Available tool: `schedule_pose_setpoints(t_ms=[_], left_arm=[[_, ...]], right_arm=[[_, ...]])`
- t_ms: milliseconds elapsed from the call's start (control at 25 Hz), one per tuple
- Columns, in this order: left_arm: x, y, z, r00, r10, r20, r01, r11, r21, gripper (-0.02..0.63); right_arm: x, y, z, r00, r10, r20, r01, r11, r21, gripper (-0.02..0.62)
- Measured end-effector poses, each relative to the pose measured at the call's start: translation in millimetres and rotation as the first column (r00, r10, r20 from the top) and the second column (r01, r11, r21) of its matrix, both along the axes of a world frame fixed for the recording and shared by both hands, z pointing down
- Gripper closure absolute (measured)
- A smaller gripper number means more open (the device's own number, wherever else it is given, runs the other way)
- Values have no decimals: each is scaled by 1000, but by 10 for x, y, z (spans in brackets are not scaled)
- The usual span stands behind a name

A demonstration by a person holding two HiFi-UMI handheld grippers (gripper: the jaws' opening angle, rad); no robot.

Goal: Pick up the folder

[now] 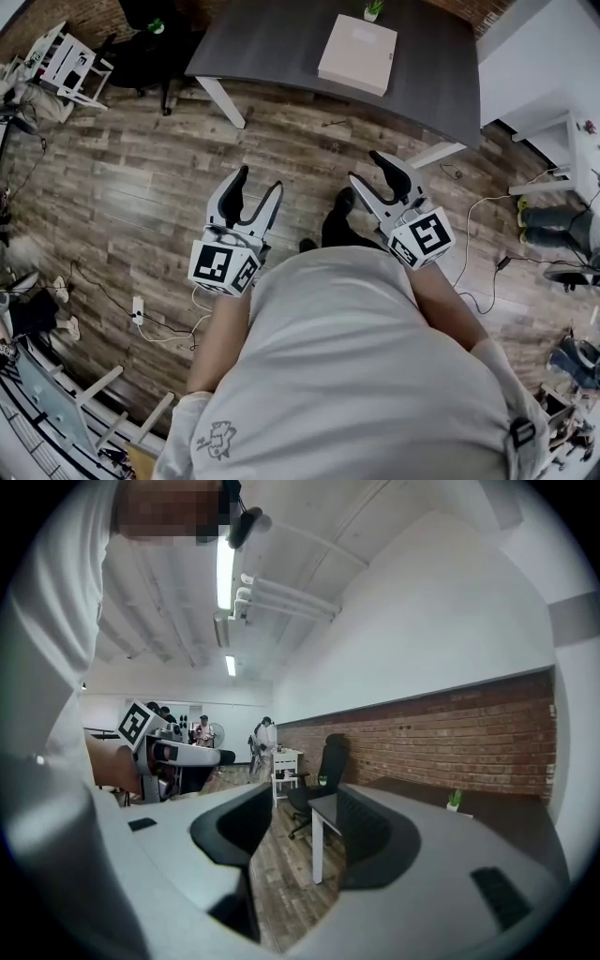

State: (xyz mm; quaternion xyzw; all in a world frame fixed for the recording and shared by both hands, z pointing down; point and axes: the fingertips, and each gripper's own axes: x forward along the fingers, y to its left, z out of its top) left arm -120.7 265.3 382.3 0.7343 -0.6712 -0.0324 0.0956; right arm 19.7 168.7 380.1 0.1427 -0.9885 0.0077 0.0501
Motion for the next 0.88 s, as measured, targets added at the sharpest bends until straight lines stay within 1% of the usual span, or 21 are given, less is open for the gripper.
schedule_pose_setpoints(t_ms=[480, 880], left_arm=[[-374, -325, 96, 999, -34, -11, 34, 999, -18, 341], [-551, -1065, 133, 1000, -17, -21, 17, 1000, -18, 342]], right_arm=[[-431, -418, 99, 999, -35, 9, 35, 999, -18, 377], [-593, -1135, 123, 1000, -17, 2, 18, 1000, -25, 379]])
